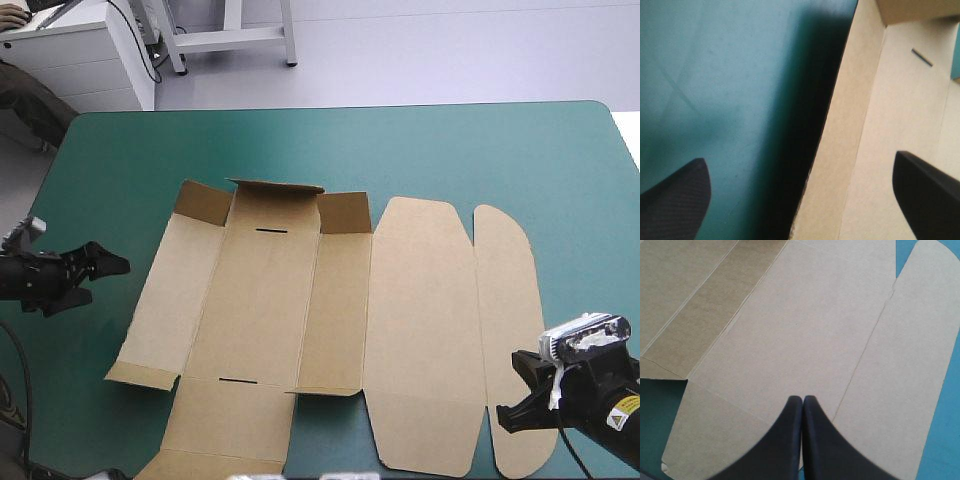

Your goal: Fold the box

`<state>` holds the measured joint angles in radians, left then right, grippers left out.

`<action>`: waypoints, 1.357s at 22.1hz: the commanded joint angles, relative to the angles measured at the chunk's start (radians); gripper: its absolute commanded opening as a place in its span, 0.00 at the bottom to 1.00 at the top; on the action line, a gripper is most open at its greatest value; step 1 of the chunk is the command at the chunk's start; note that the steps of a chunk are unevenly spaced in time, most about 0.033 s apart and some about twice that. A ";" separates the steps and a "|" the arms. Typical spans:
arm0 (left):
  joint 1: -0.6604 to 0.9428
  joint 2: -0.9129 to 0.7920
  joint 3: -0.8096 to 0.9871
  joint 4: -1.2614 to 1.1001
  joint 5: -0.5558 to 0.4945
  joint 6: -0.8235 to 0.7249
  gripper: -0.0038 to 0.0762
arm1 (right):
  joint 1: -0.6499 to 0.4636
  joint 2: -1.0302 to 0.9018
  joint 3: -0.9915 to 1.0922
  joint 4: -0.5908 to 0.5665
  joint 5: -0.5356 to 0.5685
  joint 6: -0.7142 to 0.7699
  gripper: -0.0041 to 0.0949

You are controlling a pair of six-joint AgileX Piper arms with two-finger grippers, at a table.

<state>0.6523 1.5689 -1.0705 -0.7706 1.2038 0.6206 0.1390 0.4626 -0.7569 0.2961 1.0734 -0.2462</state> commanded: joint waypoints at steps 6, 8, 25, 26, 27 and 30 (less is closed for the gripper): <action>-0.156 0.003 0.034 0.097 0.075 0.019 0.92 | -0.004 0.006 -0.025 0.057 -0.061 -0.035 0.02; -0.195 0.003 0.034 0.132 0.095 0.015 0.92 | -0.004 0.006 -0.025 0.059 -0.061 -0.035 0.02; -0.341 0.003 0.154 0.052 0.095 0.028 0.92 | -0.004 0.006 -0.025 0.058 -0.075 -0.039 0.02; -0.349 0.003 0.154 0.054 0.095 0.028 0.92 | -0.004 0.008 -0.025 0.058 -0.075 -0.039 0.02; -0.355 0.003 0.154 0.057 0.095 0.028 0.92 | -0.004 0.008 -0.025 0.058 -0.075 -0.039 0.02; -0.394 0.003 0.154 0.061 0.095 0.028 0.91 | -0.004 0.008 -0.025 0.058 -0.079 -0.039 0.02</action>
<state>0.2923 1.5819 -0.9191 -0.6626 1.1881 0.6504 0.1390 0.4626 -0.7569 0.3308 1.0587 -0.2731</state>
